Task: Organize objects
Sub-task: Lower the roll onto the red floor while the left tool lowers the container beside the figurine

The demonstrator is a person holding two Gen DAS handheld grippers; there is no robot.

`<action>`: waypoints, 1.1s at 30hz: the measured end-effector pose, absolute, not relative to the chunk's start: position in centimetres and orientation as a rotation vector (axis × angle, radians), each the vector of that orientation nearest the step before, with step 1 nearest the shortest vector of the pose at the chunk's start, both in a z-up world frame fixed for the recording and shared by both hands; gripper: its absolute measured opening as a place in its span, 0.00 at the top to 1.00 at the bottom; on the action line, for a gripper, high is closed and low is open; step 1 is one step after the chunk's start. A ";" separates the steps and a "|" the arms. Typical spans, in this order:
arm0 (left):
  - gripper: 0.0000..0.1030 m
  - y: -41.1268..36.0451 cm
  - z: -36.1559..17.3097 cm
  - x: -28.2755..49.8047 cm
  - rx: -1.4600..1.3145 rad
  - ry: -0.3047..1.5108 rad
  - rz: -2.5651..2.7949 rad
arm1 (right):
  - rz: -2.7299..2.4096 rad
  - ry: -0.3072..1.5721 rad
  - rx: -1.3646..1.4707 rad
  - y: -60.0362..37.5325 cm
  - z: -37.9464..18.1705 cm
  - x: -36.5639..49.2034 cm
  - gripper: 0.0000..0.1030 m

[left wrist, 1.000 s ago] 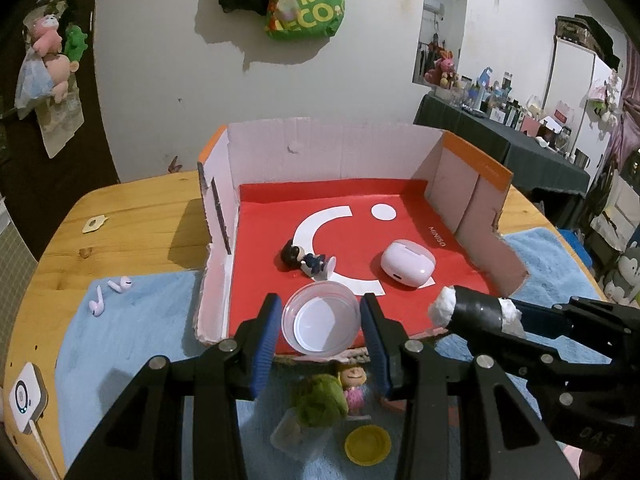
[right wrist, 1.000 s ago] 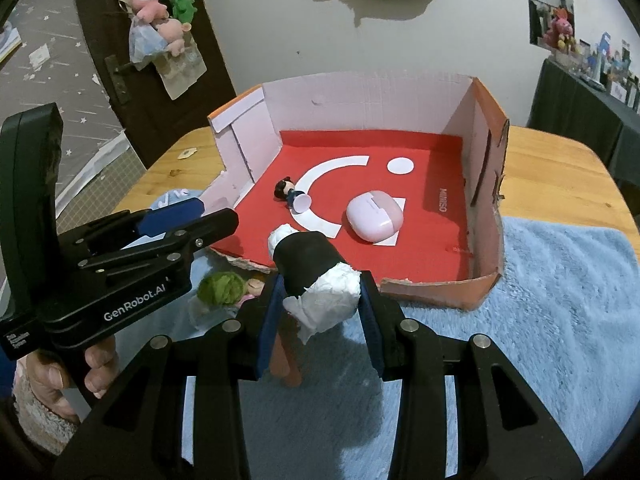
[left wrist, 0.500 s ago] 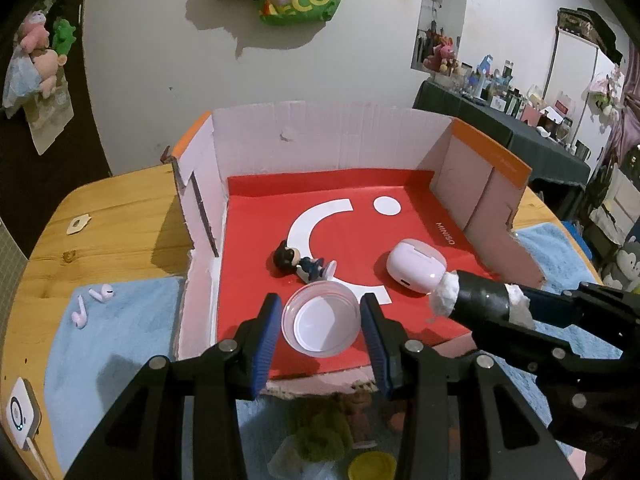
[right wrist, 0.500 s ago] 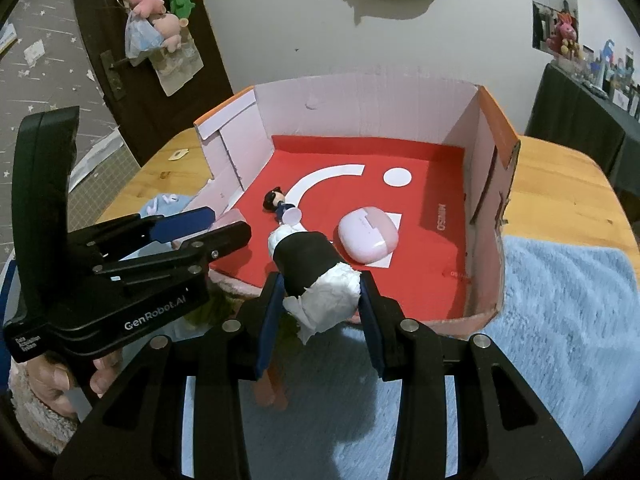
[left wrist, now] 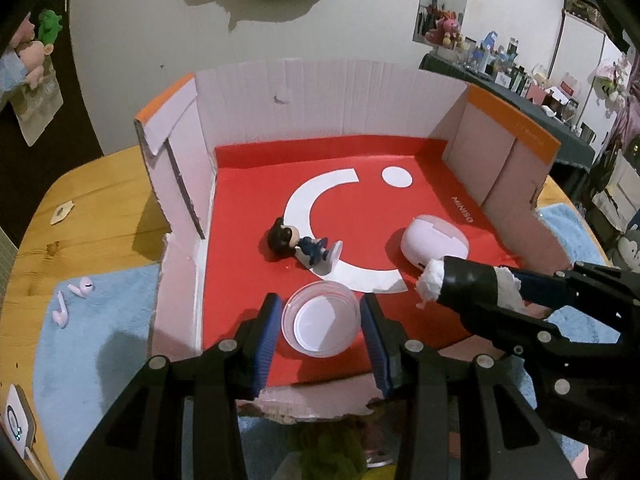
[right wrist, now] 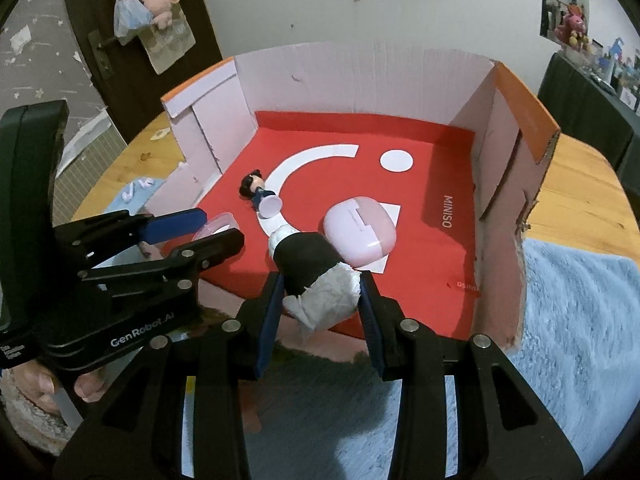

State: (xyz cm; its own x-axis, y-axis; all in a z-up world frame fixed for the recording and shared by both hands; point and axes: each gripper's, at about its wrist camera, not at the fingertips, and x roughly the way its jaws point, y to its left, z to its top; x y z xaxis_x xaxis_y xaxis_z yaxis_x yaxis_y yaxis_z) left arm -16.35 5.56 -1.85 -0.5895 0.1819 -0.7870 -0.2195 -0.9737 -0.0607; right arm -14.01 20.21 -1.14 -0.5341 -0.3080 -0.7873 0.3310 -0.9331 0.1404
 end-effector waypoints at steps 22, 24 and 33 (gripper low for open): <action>0.58 6.1 -2.6 -19.2 -1.339 0.089 2.605 | -2.478 0.105 1.351 20.6 -2.9 -17.3 0.67; 0.58 6.0 -2.7 -19.5 -1.337 0.072 2.608 | -2.489 0.087 1.346 20.9 -2.9 -17.6 0.67; 0.58 6.0 -2.9 -20.5 -1.314 0.041 2.635 | -2.496 0.082 1.329 20.6 -3.0 -18.1 0.68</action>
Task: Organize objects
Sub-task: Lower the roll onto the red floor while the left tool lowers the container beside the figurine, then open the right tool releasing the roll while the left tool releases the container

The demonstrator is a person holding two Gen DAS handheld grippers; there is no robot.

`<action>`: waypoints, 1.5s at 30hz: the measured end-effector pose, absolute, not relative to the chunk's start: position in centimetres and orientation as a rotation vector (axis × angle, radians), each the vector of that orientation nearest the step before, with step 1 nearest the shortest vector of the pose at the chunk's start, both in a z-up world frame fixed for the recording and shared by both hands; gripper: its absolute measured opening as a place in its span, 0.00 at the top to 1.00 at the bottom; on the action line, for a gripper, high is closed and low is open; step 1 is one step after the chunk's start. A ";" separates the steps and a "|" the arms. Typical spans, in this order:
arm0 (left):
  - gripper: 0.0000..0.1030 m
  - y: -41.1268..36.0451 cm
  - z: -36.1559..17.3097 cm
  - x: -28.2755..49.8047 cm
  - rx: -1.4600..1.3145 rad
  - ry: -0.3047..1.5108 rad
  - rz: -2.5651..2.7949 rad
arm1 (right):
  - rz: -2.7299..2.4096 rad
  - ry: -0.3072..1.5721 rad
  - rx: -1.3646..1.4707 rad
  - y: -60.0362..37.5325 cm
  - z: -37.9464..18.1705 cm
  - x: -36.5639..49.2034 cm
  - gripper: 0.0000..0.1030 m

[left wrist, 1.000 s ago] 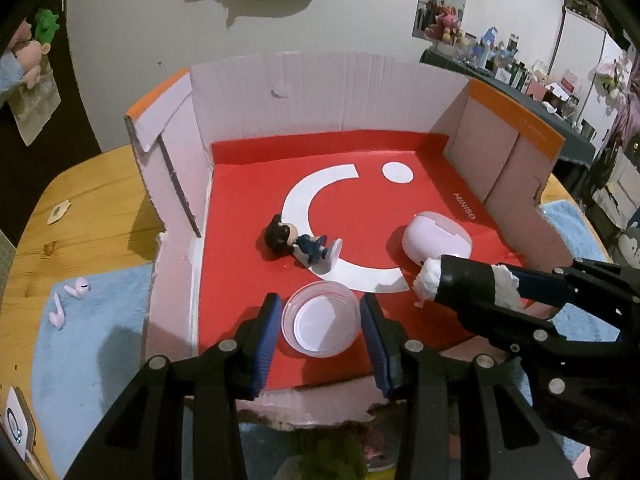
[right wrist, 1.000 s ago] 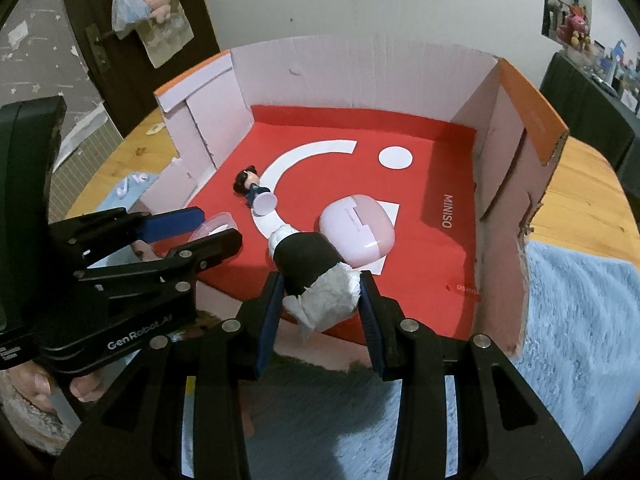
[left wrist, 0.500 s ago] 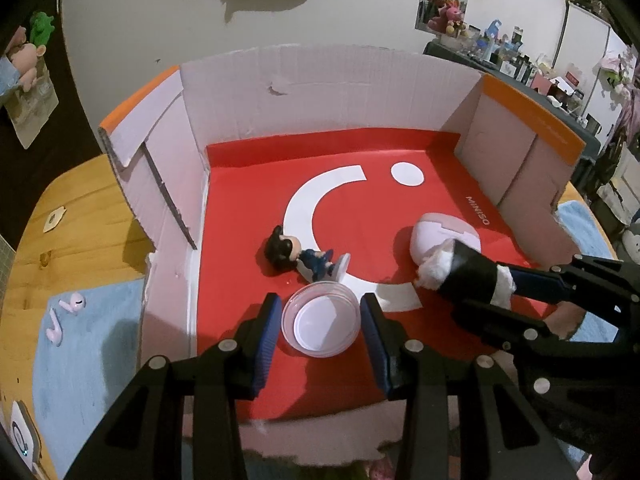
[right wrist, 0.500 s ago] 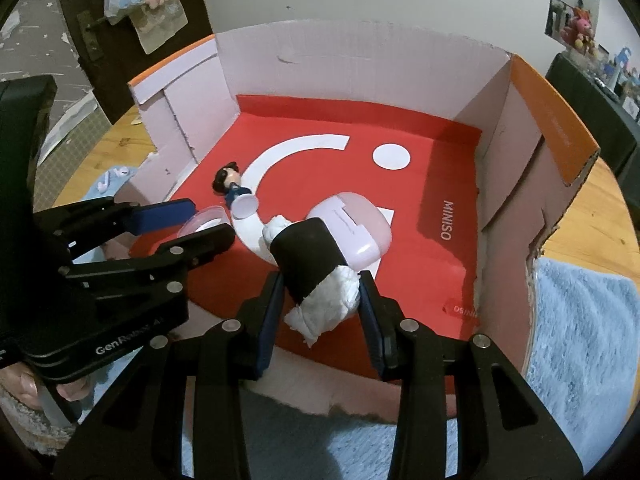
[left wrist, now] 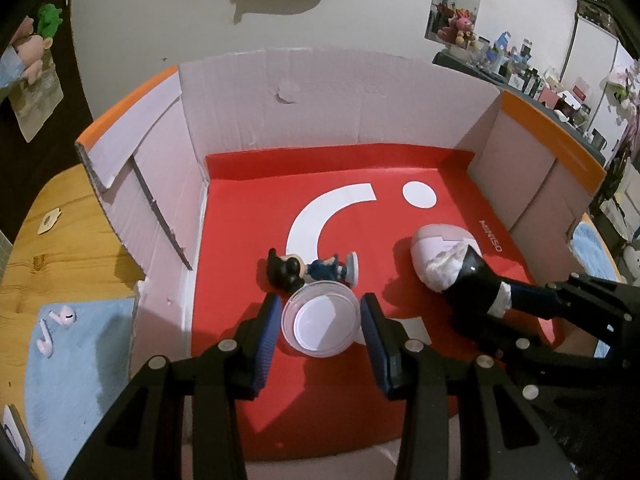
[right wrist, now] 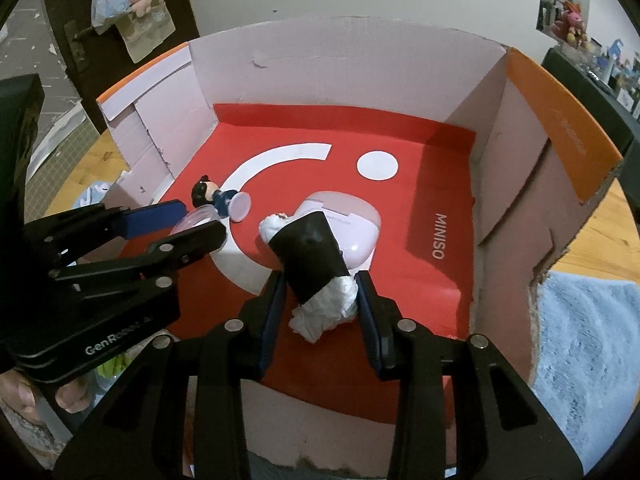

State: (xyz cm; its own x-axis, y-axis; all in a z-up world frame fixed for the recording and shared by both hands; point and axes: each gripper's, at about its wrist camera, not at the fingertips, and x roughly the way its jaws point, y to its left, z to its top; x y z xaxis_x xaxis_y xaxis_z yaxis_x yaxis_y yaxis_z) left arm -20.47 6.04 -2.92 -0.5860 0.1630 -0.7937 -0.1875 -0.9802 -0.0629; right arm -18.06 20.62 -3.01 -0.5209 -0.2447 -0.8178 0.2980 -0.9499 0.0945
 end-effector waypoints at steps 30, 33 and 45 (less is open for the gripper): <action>0.58 5.6 -3.5 -21.1 -1.327 -0.016 2.641 | -2.507 0.009 1.308 20.5 -3.2 -18.5 0.67; 0.55 5.5 -3.5 -21.1 -1.327 -0.016 2.642 | -2.506 0.010 1.302 20.5 -3.2 -18.4 0.62; 0.45 5.7 -3.4 -20.8 -1.313 0.007 2.661 | -2.509 0.005 1.283 20.4 -2.9 -18.1 0.56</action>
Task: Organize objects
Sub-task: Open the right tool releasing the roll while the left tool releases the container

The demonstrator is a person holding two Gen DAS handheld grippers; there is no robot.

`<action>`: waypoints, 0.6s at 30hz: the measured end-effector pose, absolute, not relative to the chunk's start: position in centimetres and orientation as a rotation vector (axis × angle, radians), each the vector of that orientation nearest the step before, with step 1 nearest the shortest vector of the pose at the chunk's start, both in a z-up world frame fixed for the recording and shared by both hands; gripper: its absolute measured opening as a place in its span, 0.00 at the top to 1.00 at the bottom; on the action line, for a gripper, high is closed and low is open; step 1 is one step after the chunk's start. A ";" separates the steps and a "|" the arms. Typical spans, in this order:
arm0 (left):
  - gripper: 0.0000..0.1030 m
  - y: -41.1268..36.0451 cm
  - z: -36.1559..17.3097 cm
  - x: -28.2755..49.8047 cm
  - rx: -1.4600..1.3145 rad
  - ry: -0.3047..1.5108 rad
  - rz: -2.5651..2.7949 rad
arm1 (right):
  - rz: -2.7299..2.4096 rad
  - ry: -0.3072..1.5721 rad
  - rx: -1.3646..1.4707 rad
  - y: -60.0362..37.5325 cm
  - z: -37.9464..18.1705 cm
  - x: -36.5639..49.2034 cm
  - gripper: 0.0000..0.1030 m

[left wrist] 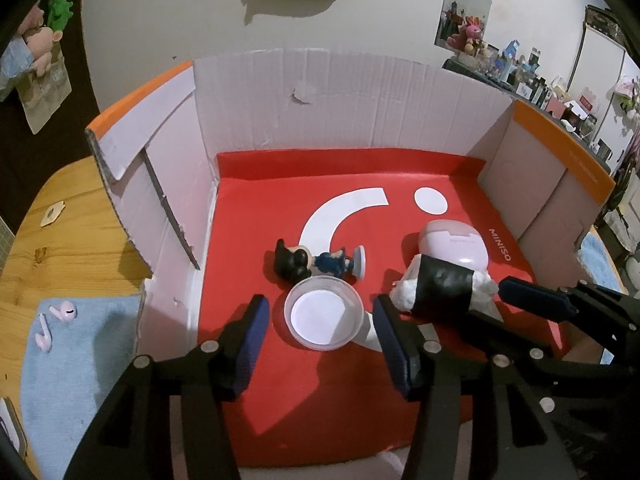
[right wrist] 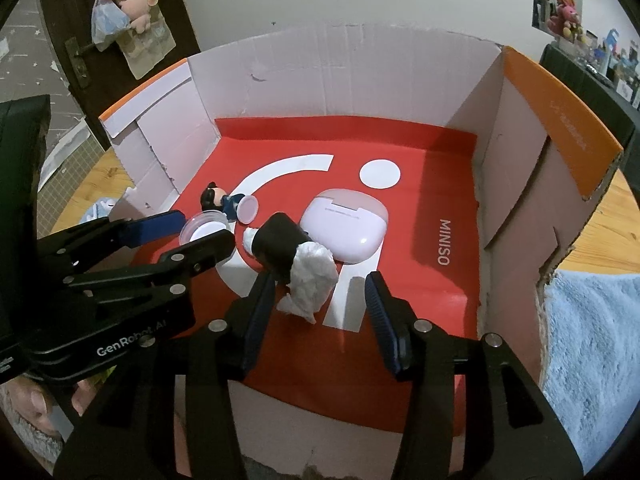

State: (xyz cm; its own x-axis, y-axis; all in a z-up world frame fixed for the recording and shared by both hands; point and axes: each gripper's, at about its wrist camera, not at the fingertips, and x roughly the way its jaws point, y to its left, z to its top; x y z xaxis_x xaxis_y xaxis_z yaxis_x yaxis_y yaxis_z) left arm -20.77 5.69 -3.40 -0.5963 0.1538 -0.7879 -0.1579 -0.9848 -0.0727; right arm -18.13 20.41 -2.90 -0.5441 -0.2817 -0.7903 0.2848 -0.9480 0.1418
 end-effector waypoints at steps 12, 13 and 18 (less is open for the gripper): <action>0.37 5.9 -2.6 -19.8 -1.278 0.015 2.662 | -2.515 -0.005 1.269 20.5 -2.6 -17.8 0.48; 0.37 5.9 -2.5 -19.7 -1.275 0.018 2.665 | -2.516 -0.003 1.266 20.5 -2.5 -17.7 0.48; 0.31 5.7 -1.9 -19.1 -1.251 0.041 2.696 | -2.518 -0.007 1.249 20.8 -2.2 -17.2 0.43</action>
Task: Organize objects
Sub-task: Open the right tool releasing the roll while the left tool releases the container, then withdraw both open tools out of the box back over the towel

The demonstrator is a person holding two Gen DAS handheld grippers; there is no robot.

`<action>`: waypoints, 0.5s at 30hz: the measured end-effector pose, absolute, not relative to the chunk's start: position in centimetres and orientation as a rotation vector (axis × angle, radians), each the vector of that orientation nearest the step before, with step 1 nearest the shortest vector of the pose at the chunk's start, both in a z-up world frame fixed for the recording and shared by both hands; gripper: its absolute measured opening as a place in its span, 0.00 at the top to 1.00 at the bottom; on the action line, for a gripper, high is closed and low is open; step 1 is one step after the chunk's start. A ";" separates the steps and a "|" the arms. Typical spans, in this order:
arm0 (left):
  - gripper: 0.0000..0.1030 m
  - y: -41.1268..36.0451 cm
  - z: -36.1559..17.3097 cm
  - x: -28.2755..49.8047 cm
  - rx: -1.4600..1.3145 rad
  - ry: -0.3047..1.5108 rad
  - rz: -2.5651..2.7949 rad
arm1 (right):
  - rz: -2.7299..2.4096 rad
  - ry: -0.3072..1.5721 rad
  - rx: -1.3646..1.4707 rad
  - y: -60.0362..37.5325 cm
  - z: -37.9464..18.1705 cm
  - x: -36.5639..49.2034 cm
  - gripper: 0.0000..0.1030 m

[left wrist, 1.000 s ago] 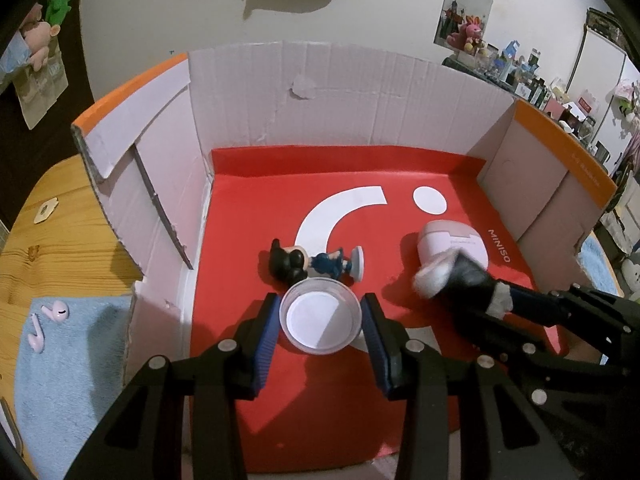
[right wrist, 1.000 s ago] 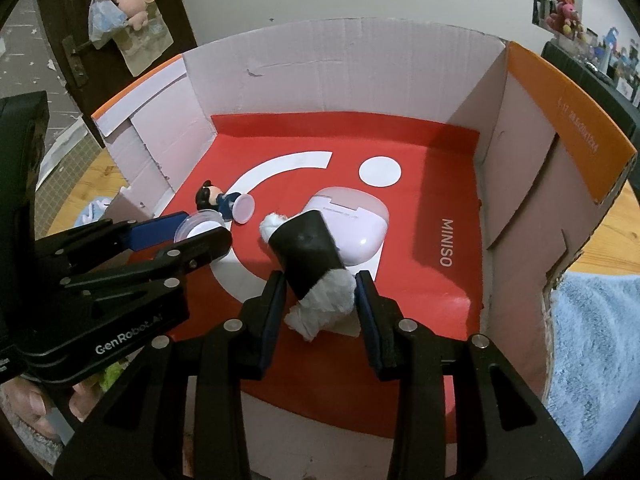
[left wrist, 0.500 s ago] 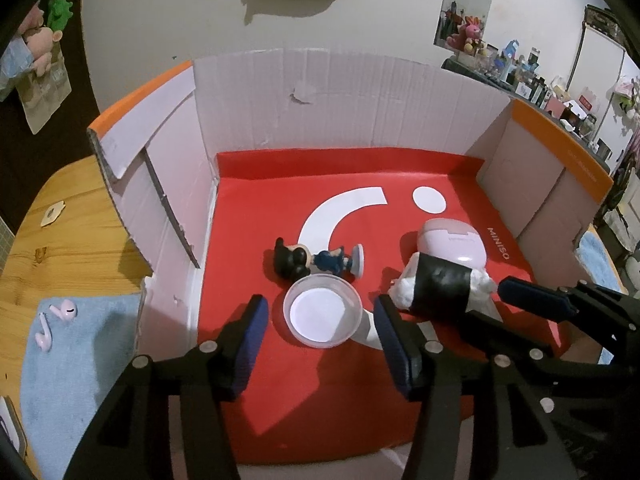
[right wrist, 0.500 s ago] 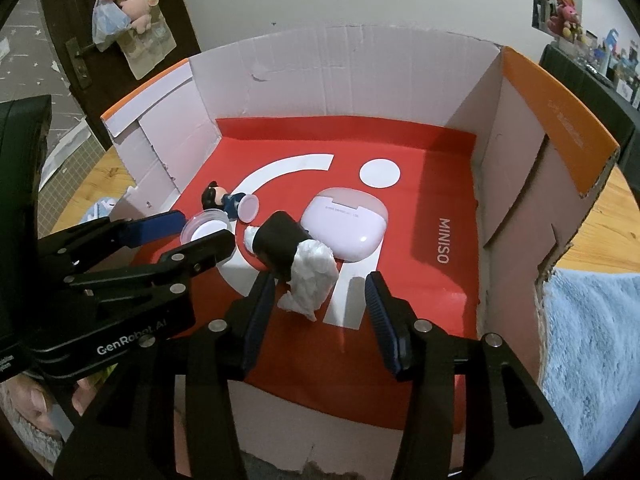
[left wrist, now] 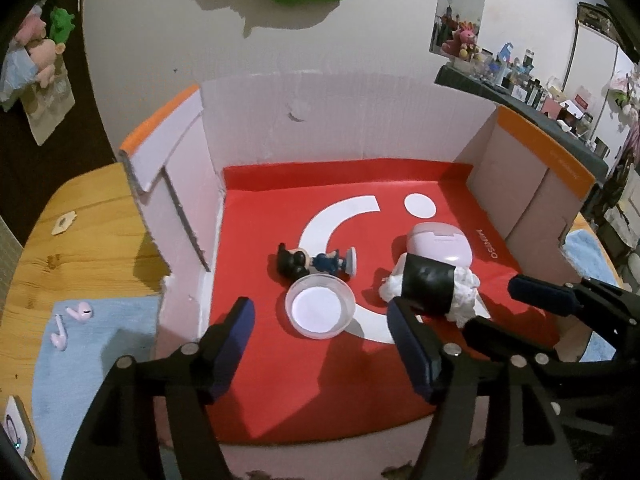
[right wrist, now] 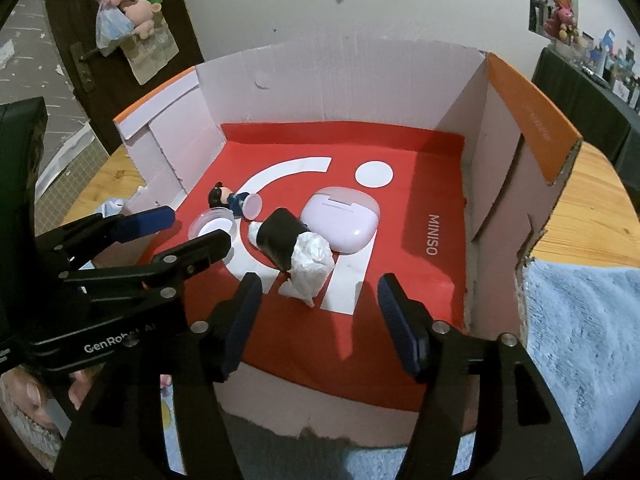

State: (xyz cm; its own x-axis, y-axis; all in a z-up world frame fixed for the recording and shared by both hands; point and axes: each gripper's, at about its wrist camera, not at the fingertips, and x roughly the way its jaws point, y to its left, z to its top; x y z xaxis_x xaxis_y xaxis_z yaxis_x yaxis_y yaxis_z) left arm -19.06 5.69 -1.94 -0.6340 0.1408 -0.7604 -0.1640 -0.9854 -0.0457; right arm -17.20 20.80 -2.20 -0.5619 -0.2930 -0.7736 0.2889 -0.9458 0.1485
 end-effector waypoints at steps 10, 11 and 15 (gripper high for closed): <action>0.30 4.9 -1.4 -17.9 -1.237 0.033 2.708 | -2.526 -0.010 1.213 20.9 -1.3 -16.0 0.38; 0.29 4.9 -1.4 -17.8 -1.236 0.034 2.708 | -2.526 -0.009 1.210 20.9 -1.2 -15.8 0.37; 0.22 4.8 -1.2 -17.1 -1.221 0.040 2.723 | -2.529 -0.012 1.195 20.9 -0.9 -15.3 0.36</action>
State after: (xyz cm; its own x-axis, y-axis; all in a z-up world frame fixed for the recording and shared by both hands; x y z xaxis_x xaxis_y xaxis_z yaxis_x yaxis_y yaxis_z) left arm -17.07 4.78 -1.19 -0.6551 0.1322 -0.7439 -0.1541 -0.9873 -0.0398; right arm -15.27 20.91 -0.86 -0.5870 -0.3085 -0.7485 0.3013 -0.9414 0.1517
